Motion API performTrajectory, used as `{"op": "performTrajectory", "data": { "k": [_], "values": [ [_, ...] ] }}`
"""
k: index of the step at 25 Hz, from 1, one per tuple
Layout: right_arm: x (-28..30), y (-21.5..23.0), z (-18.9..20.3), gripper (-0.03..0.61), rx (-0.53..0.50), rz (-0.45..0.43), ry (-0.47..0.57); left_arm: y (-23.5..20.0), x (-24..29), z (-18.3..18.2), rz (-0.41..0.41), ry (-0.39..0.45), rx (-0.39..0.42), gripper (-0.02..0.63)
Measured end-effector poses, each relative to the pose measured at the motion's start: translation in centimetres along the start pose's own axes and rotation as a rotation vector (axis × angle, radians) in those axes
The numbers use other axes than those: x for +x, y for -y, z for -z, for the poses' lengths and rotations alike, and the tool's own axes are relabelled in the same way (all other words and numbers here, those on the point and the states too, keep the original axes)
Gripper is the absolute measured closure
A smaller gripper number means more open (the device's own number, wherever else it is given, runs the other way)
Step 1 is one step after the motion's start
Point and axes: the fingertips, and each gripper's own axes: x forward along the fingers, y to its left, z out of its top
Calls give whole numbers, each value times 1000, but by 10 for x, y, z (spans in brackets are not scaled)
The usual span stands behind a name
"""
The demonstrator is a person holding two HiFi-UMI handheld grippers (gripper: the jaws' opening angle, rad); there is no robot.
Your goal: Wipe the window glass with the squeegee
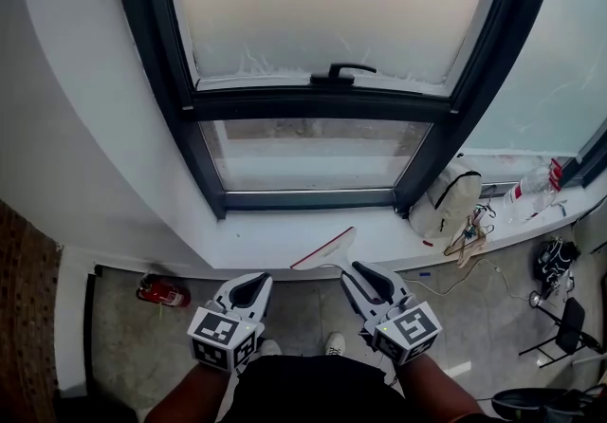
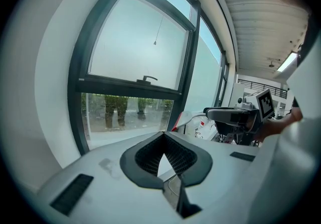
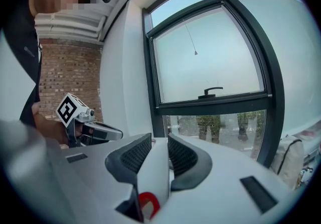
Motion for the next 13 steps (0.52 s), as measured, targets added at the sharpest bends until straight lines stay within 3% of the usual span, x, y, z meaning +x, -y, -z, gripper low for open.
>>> {"op": "performTrajectory", "data": {
  "k": [13],
  "values": [
    [-2,0,2,486,-11,-11,13,3,-2,0,1,1,7,614]
  ]
}}
